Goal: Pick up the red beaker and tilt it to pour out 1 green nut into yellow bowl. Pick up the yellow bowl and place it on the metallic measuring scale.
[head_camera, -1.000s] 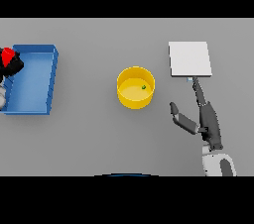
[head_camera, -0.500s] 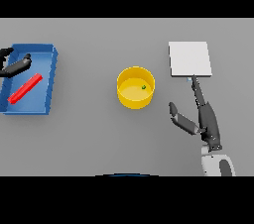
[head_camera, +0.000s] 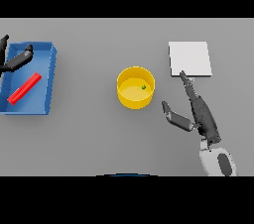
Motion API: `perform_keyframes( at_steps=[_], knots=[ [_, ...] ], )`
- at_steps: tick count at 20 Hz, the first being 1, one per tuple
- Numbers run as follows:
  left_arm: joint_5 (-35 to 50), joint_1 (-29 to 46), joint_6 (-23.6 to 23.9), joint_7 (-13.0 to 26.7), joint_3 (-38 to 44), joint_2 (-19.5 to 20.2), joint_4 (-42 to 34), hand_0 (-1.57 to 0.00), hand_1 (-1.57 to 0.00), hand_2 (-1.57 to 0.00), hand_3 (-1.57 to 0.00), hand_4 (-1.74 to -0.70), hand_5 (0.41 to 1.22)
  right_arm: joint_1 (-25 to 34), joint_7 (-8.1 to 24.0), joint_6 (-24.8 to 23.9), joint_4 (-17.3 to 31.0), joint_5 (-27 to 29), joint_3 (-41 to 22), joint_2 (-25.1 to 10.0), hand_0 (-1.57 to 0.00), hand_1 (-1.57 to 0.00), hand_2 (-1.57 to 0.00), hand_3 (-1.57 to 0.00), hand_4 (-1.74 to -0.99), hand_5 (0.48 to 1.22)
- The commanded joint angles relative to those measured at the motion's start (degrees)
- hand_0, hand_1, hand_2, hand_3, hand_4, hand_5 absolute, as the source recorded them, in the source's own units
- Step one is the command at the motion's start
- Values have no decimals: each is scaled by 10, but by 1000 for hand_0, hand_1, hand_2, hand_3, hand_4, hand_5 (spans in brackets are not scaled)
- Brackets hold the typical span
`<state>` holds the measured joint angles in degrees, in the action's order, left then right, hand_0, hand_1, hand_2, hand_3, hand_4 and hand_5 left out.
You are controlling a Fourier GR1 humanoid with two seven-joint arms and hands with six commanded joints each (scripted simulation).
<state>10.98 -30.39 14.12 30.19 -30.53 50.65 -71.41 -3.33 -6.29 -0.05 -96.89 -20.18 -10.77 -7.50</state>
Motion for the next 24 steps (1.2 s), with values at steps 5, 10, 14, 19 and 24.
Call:
perform_keyframes(
  at_steps=[5, 10, 14, 19, 24],
  knots=[
    [4, -9, -2, -3, 3, -5, 6, -8, -6, -6, -6, -792, 709, 78, 43, 59, 15, -64, -40, -60, 1, 1, 1, 1, -1268, 691],
    [-3, -3, 6, 0, -6, -12, 9, -2, -1, -1, -1, -793, 712, 173, 44, 113, 48, -168, -107, -123, 1, 1, 1, 1, -1276, 668],
    [1, -2, 2, -6, -4, -10, 4, 0, 0, 0, 0, -797, 722, 242, 20, 154, 94, -193, -136, -145, 1, 1, 1, 1, -1271, 658],
    [-4, -4, 2, -1, -10, -9, -2, 1, 1, 1, 1, -797, 718, 300, -4, 199, 146, -212, -178, -141, 1, 1, 1, 1, -1277, 677],
    [-4, -9, -2, -4, -7, -9, 13, 1, 1, 1, 1, -794, 723, 340, -31, 224, 202, -222, -206, -131, 1, 1, 1, 1, -1246, 686]
  ],
)
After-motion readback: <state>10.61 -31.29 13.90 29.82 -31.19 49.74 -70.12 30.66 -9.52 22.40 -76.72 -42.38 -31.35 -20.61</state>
